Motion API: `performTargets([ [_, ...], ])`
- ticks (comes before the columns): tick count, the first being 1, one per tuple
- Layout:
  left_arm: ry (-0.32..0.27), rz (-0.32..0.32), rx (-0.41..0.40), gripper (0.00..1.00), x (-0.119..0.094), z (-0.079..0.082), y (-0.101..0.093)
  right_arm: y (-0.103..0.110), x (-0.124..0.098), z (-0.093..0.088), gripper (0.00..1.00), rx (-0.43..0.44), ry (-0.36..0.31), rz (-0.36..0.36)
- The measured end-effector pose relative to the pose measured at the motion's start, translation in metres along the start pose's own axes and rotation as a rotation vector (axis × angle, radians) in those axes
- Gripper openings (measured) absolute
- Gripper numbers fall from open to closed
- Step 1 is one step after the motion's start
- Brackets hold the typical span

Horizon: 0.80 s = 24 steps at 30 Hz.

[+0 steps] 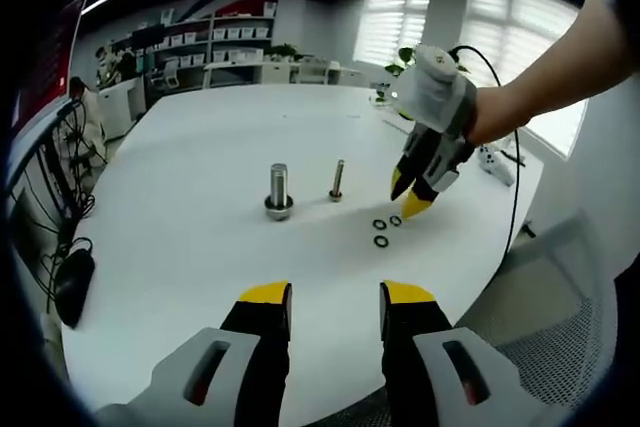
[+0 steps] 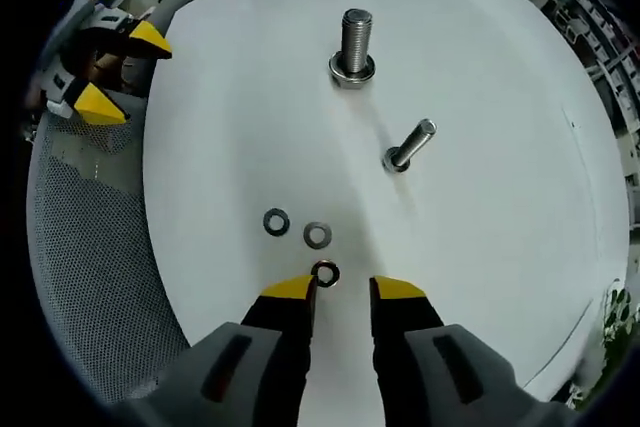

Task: Place the washer onto the threaded stud by aligning its center hole with the stud, sliding it down to the base, and recovering from edge contact or off-axis alignment until the washer reaches the visible bottom stop.

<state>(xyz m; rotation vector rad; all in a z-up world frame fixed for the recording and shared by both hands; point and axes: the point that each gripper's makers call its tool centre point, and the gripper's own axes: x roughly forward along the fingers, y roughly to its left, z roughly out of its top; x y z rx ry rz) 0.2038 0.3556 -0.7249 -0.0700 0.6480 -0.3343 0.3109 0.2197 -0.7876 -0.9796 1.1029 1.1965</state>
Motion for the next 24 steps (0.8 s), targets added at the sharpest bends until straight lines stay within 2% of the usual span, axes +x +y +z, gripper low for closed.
performTargets([
  [8,0.001,0.003,0.007,0.34,0.000,0.000,0.000,0.008,0.006,-0.005,0.26,0.017,0.005,0.009],
  [13,0.001,0.003,0.007,0.34,0.000,0.000,0.000,0.011,0.010,-0.008,0.26,-0.001,0.013,0.010],
  [20,0.005,0.005,0.005,0.34,0.000,-0.001,0.000,0.013,0.011,-0.006,0.27,-0.024,0.017,0.001],
  [24,0.009,0.004,0.017,0.34,0.000,-0.001,0.000,0.011,0.011,-0.006,0.26,-0.005,0.015,-0.002],
])
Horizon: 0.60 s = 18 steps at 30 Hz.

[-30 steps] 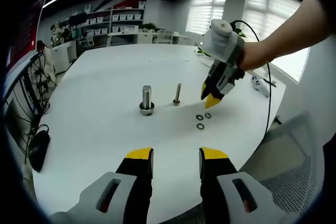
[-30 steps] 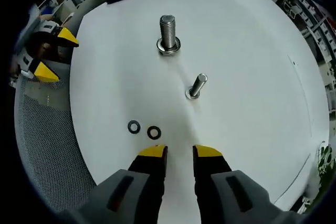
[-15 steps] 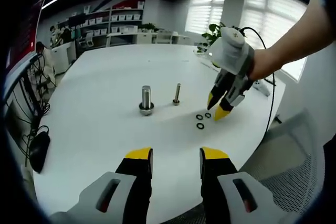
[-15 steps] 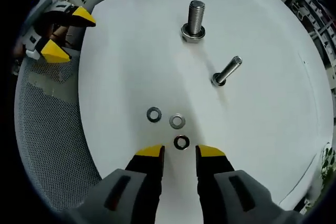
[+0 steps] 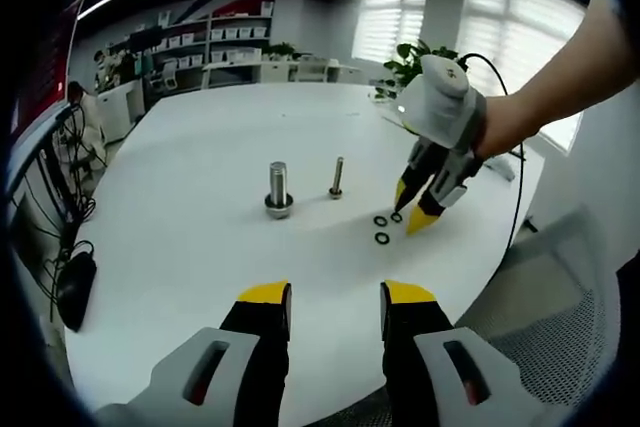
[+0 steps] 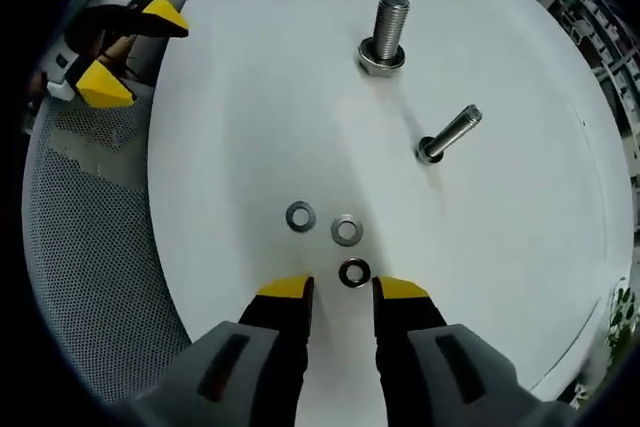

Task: Place the washer onto the threaded stud by aligning its center hole with the stud, sliding it down to the base, and recovering from edge contact or off-axis alignment until the washer reaches the visible bottom stop.

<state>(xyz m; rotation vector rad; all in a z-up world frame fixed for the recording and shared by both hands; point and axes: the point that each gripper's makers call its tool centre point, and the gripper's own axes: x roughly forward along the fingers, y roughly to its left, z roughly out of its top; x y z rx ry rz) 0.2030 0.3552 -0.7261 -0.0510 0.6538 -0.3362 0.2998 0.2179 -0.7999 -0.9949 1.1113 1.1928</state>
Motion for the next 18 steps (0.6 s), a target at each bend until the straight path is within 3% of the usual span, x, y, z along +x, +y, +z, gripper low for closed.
performTargets([
  [11,0.004,0.007,-0.001,0.34,0.0001,-0.0004,0.0014,-0.0059,0.0002,0.0017,0.20,0.040,-0.025,-0.012],
  [18,0.007,0.009,-0.002,0.34,0.0005,-0.0012,0.0020,-0.0083,0.0015,0.0044,0.16,0.005,-0.001,-0.005],
])
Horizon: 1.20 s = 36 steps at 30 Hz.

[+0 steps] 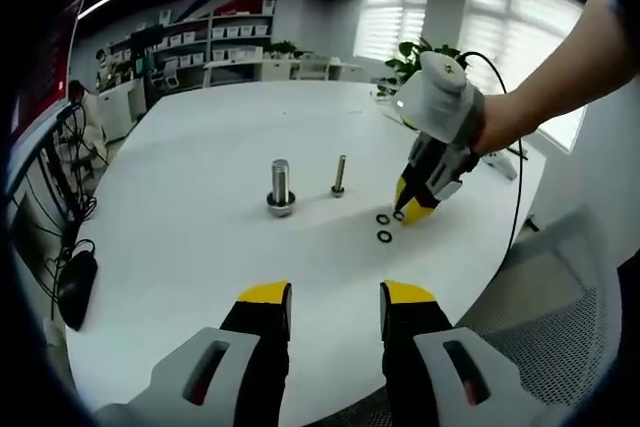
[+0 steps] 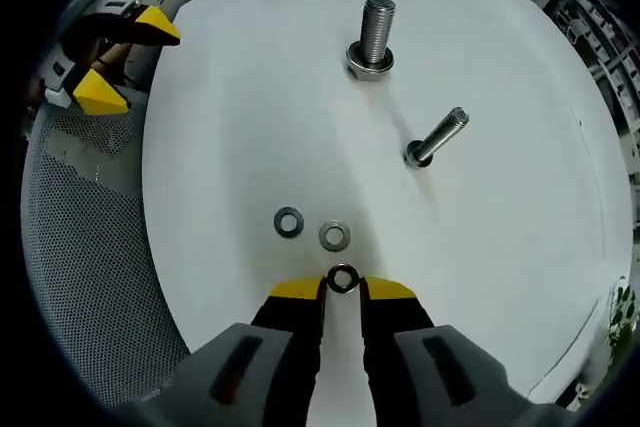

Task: Place the washer onto the threaded stud by aligning its center hole with the stud, sliding it down to the base, and recovering from edge contact or off-axis alignment until the washer reaches the visible bottom stop.

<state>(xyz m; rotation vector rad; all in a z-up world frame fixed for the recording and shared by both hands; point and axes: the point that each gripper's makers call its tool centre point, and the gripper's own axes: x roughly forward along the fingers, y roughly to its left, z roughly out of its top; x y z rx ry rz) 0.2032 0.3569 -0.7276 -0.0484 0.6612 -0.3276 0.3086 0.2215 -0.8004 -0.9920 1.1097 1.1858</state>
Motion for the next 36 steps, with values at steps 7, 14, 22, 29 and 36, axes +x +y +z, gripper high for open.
performTargets([
  [7,-0.002,-0.001,-0.007,0.33,0.0000,0.0003,0.0006,0.0014,-0.0001,0.0006,0.16,-0.035,0.062,0.001],
  [14,-0.006,-0.003,-0.008,0.33,-0.0002,0.0013,0.0004,0.0019,0.0015,0.0005,0.16,-0.050,0.126,-0.011],
  [22,-0.012,-0.005,-0.006,0.33,-0.0002,0.0025,-0.0002,0.0036,-0.0001,-0.0008,0.15,-0.028,0.099,-0.053],
  [29,-0.009,-0.009,-0.010,0.33,0.0003,0.0015,-0.0009,0.0040,0.0008,0.0003,0.15,-0.054,0.095,-0.092],
  [36,-0.005,-0.018,-0.004,0.33,0.0010,0.0010,-0.0028,0.0025,0.0015,0.0007,0.15,-0.052,0.135,-0.124],
])
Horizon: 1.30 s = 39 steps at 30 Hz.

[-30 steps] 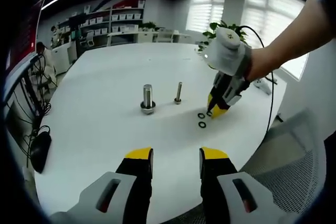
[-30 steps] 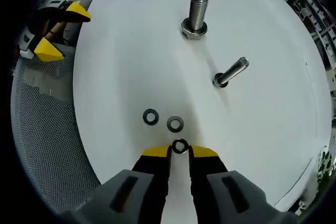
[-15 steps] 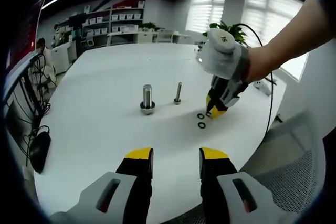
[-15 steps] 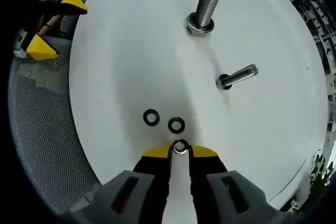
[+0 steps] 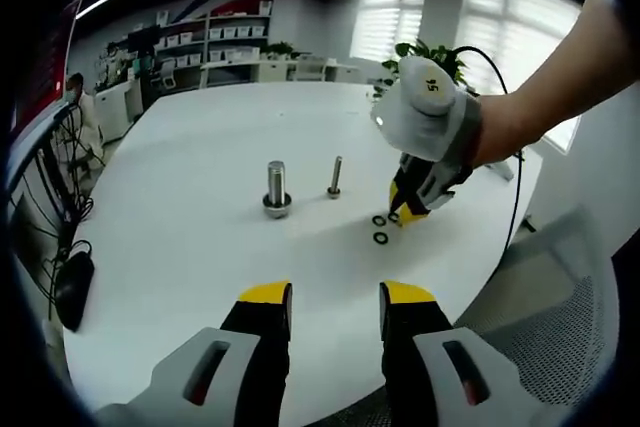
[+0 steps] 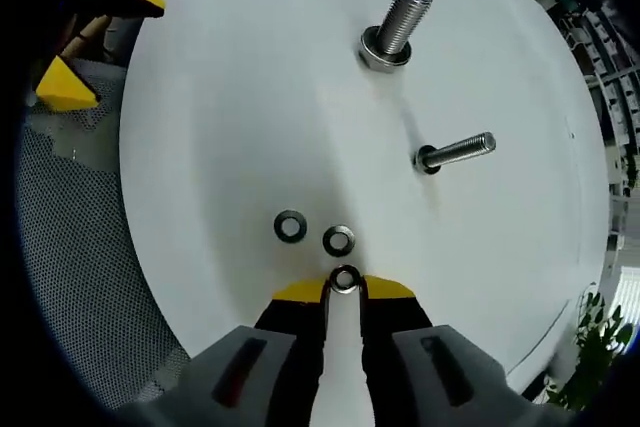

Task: Place the washer onto the threaded stud by aligning its center hole with the stud, sliding it down to the base, and recovering from edge contact or off-axis alignment until the washer reaches the visible bottom stop.

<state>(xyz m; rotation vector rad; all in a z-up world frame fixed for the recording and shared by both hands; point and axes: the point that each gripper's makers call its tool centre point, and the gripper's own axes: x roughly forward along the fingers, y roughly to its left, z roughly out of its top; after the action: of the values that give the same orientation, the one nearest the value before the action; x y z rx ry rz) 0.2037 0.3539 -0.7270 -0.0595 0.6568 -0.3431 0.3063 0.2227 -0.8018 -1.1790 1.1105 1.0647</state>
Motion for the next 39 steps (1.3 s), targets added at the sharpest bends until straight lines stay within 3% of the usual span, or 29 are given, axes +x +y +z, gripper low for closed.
performTargets([
  [22,-0.003,0.014,0.002,0.33,-0.001,0.000,0.003,0.001,-0.007,0.002,0.14,0.033,-0.056,0.023],
  [39,0.011,0.001,0.013,0.33,0.000,-0.002,0.000,-0.038,-0.044,0.023,0.14,0.087,-0.175,0.010],
])
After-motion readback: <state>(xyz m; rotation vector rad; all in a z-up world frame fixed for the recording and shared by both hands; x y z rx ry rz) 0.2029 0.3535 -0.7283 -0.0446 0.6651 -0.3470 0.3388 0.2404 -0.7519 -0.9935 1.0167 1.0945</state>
